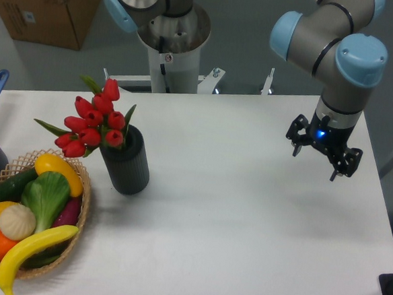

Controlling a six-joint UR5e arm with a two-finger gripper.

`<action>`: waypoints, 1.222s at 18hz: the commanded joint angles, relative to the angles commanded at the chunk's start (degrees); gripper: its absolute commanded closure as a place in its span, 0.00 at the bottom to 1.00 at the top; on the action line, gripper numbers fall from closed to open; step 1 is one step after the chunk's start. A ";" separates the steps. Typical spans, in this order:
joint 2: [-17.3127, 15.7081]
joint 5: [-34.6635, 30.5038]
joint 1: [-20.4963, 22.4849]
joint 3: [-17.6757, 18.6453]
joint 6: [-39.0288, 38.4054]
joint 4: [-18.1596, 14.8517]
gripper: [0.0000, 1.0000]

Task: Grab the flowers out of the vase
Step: 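Move the open gripper toward the red tulip stems above the black vase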

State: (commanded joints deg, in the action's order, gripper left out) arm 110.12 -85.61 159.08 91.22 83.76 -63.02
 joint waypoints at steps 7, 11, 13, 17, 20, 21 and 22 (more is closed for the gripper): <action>-0.44 2.27 -0.36 1.59 -0.18 0.53 0.00; -6.13 20.42 1.58 10.36 -0.26 2.01 0.00; -10.17 28.62 1.23 16.07 -0.26 3.95 0.00; -17.47 42.85 -0.17 22.59 -0.35 4.13 0.00; -19.07 51.84 -1.23 24.62 -0.53 4.13 0.00; -19.07 52.38 -1.23 24.79 -0.53 4.13 0.00; -18.98 52.47 -1.32 24.80 -0.53 4.13 0.00</action>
State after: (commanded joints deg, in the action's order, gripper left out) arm 91.14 -33.14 157.76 116.02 83.23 -58.89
